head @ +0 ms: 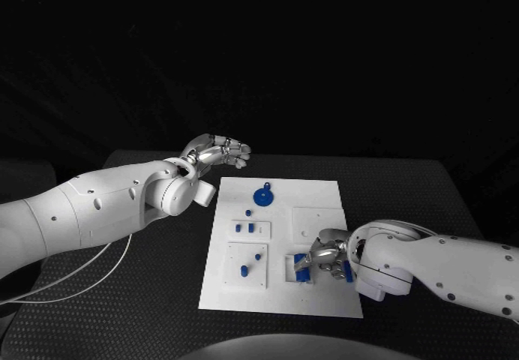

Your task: Assemble the parts on the task board

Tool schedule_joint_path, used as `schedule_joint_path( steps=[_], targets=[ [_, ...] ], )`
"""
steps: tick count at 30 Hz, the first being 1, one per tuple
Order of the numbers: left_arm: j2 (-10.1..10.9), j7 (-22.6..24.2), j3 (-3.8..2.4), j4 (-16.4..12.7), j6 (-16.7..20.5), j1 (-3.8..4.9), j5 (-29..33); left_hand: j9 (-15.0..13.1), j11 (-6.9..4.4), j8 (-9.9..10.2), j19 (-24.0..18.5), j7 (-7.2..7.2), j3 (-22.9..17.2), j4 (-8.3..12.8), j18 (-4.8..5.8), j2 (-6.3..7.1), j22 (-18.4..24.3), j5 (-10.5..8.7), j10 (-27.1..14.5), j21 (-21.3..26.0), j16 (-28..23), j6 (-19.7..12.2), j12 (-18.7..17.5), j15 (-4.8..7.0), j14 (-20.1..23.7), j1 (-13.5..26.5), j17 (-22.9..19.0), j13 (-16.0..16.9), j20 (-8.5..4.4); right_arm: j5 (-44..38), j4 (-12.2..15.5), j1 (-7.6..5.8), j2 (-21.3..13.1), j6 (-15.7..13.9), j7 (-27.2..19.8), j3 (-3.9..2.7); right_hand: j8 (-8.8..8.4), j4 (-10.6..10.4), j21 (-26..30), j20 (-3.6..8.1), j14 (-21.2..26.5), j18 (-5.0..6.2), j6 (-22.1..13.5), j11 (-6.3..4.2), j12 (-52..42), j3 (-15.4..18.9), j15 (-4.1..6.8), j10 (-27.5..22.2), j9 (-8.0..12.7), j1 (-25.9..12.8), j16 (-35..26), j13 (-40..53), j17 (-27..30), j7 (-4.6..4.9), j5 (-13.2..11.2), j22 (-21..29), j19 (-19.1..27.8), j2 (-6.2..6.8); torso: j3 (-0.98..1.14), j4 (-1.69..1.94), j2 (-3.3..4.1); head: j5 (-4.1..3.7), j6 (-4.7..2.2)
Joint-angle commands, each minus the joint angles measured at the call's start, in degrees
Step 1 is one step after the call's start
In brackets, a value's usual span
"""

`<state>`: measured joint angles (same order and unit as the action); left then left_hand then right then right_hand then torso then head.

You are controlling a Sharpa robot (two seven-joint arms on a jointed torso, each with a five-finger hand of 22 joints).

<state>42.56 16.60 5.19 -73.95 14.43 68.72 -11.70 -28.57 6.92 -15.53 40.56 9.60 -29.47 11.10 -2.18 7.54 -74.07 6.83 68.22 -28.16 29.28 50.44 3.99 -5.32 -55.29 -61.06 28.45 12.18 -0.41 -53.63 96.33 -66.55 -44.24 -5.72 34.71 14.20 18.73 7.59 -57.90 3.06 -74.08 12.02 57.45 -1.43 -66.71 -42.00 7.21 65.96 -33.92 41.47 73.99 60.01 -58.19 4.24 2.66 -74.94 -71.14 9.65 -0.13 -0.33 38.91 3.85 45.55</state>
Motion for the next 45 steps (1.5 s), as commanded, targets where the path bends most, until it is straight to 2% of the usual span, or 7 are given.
schedule_joint_path(
  steps=[1, 6, 15, 20, 29, 45],
  targets=[
    [-0.1, 0.4, -0.04, -0.2, -0.7, 0.05, 0.3, 0.1, 0.13, -0.3, 0.1, 0.01, 0.0, -0.2, 0.00, 0.17, -0.1, -0.02, -0.5, 0.4, -0.2, -0.4, 0.1, -0.09, -0.3, 0.4, 0.1, -0.1, 0.08, 0.5, -0.4, 0.24, 0.2, 1.1, -0.1, -0.01, 0.04, 0.0, -0.4, -0.33, -0.1, 2.97, 1.0, -0.07, 0.3, -0.2, 0.19, 0.3, 0.0, -0.8, -0.3, 0.1, -0.1, 0.61, 0.1, -0.9, 0.1, 0.01, 0.03, 0.03, 0.00, 0.18, 0.08],
    [-0.1, 0.4, -0.04, -0.2, -0.7, 0.06, 0.3, 0.1, 0.14, -0.3, 0.1, 0.01, 0.0, -0.2, 0.00, 0.18, -0.1, -0.02, -0.5, 0.4, -0.3, -0.4, 0.1, -0.09, -0.3, 0.4, 0.1, -0.1, 0.08, 0.2, -0.8, 0.49, 0.5, 1.1, -0.1, -0.01, 0.01, 0.0, -0.4, -0.34, -0.1, 2.98, 1.0, -0.08, 0.3, -0.2, 0.19, 0.3, 0.0, -1.0, -0.3, 0.1, -0.1, 0.61, 0.1, -0.8, 0.1, 0.03, 0.00, -0.09, 0.03, 0.52, 0.28],
    [-0.1, 0.4, -0.04, -0.2, -0.7, 0.06, 0.3, 0.1, 0.14, -0.3, 0.1, 0.01, 0.0, -0.3, 0.00, 0.18, -0.1, -0.02, -0.5, 0.4, -0.3, -0.4, 0.1, -0.09, -0.3, 0.4, 0.2, -0.1, 0.09, 0.2, -1.2, 0.77, 1.1, 1.1, -0.2, -0.01, -0.08, 0.0, -0.4, -0.37, -0.1, 2.98, 1.0, -0.08, 0.4, -0.3, 0.20, 0.2, 0.0, -1.5, -0.4, 0.2, -0.1, 0.61, 0.1, -0.8, 0.2, 0.21, 0.05, -0.05, 0.00, 0.65, 0.32],
    [0.0, 0.3, -0.04, -0.2, -0.7, 0.06, 0.3, 0.1, 0.14, -0.3, 0.1, 0.02, 0.0, -0.3, 0.00, 0.18, -0.1, -0.03, -0.5, 0.4, -0.3, -0.4, 0.1, -0.10, -0.3, 0.4, 0.2, -0.1, 0.09, 0.1, -1.3, 0.89, 1.2, 0.9, -0.2, -0.01, -0.19, 0.0, -0.3, -0.39, -0.1, 2.98, 1.0, -0.07, 0.5, -0.3, 0.19, 0.2, 0.0, -1.8, -0.5, 0.2, -0.1, 0.62, 0.1, -0.8, 0.2, 0.58, 0.01, -0.06, 0.03, 0.76, 0.35],
    [0.0, 0.3, -0.04, -0.2, -0.8, 0.06, 0.3, 0.1, 0.15, -0.3, 0.1, 0.02, 0.0, -0.3, 0.00, 0.19, -0.2, -0.04, -0.5, 0.5, -0.4, -0.4, 0.1, -0.10, -0.4, 0.5, 0.3, -0.1, 0.09, -0.7, -1.1, 0.93, 1.5, 0.4, -0.3, -0.01, -0.48, -0.3, -0.3, -0.38, -0.2, 2.98, 0.9, -0.01, 0.7, -0.3, 0.14, 0.1, 0.0, -2.8, -0.7, 0.4, -0.2, 0.69, 0.1, -0.7, 0.2, 2.56, 0.02, -0.07, -0.01, 0.96, 0.39],
    [0.0, 0.3, -0.04, -0.3, -0.8, 0.06, 0.3, 0.1, 0.15, -0.3, 0.1, 0.03, 0.0, -0.4, 0.00, 0.18, -0.2, -0.05, -0.5, 0.5, -0.5, -0.5, 0.1, -0.10, -0.4, 0.5, 0.4, -0.1, 0.09, -1.9, -0.9, 0.95, 1.5, 0.6, -0.3, -0.01, -0.84, -0.9, -0.2, -0.33, -0.1, 2.98, 0.6, 0.12, 0.9, 0.5, 0.03, -0.2, -0.1, -3.6, -1.0, 0.6, -0.3, 0.82, 0.1, -0.6, 0.3, 4.85, 0.01, -0.08, 0.00, 1.19, 0.49]
  ],
)
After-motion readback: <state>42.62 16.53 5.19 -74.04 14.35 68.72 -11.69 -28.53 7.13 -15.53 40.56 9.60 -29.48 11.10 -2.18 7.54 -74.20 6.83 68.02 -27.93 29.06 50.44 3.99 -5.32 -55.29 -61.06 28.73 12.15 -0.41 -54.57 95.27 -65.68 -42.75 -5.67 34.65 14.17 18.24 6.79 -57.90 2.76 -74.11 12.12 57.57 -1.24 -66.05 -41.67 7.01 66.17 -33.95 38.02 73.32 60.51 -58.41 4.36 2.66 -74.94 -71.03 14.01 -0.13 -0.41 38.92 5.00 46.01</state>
